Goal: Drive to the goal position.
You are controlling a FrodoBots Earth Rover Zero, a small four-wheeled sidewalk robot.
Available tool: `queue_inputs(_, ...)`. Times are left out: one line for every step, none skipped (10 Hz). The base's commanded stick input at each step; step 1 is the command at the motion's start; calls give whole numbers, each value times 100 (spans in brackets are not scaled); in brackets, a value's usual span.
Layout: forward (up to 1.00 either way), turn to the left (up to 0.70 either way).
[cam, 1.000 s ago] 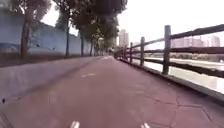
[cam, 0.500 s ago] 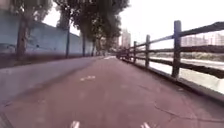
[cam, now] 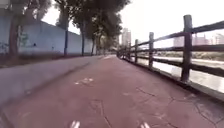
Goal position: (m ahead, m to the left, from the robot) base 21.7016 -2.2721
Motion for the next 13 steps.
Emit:
queue_inputs(70, 0)
queue_inputs(70, 0)
queue_inputs(70, 0)
queue_inputs(70, 0)
queue_inputs(70, 0)
queue_inputs(70, 0)
queue_inputs(70, 0)
queue_inputs(70, 0)
queue_inputs(70, 0)
queue_inputs(70, 0)
queue_inputs(70, 0)
queue_inputs(70, 0)
queue_inputs(70, 0)
